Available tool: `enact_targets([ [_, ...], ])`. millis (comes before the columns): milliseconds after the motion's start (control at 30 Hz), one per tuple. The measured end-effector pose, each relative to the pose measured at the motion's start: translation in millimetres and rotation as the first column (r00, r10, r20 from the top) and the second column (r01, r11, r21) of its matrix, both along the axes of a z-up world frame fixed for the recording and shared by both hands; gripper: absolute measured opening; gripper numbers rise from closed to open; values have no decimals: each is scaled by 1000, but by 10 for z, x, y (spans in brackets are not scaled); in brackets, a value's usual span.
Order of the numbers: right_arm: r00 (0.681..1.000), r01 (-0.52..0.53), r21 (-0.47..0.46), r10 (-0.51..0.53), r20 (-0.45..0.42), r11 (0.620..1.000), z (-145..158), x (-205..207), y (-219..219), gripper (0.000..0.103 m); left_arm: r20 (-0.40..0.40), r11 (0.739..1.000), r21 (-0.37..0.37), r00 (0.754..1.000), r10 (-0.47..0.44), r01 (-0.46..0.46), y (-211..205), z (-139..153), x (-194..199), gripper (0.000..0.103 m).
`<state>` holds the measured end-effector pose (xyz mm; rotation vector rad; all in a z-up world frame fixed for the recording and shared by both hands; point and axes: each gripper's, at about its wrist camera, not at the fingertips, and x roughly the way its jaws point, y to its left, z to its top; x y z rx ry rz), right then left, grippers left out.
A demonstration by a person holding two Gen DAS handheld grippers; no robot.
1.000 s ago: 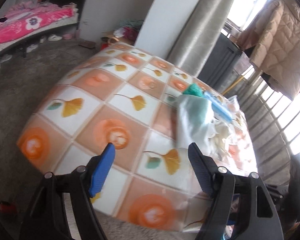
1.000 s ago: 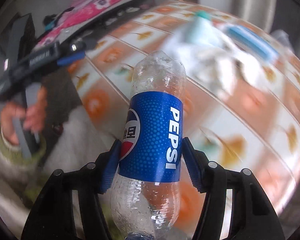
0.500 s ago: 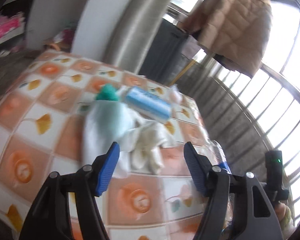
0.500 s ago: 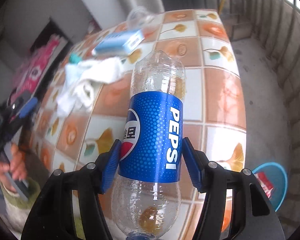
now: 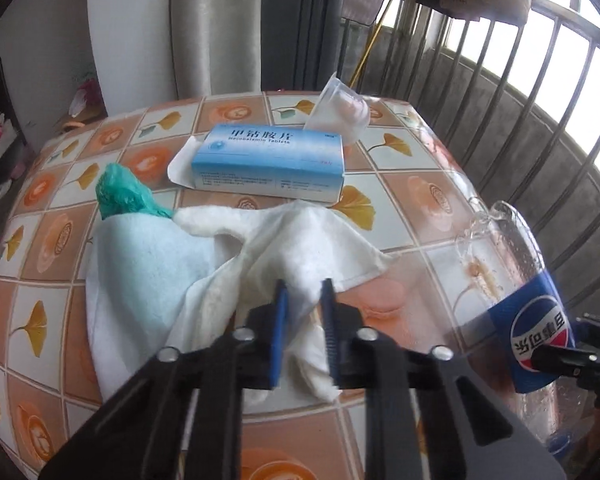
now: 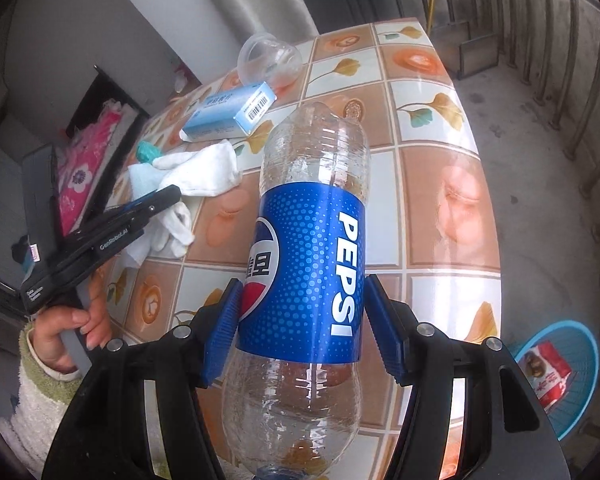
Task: Collect trash
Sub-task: 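Grasp the white cloth with the left gripper while the right gripper holds the Pepsi bottle, then carry the white cloth and Pepsi bottle over the blue wastebasket with both grippers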
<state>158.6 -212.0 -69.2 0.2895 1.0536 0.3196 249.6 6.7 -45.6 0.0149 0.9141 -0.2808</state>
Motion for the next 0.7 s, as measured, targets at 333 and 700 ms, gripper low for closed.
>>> enact_targets([
  [333,1000,-7,59,9,-29,998,-26,39,-88,58,92,982,-185,994,51,-33,385,617,-272,5],
  [700,996,8,135,4,-91,991,-117,96,-76,57,59,842,-539,995,79,-35,905,1039,-472,5],
])
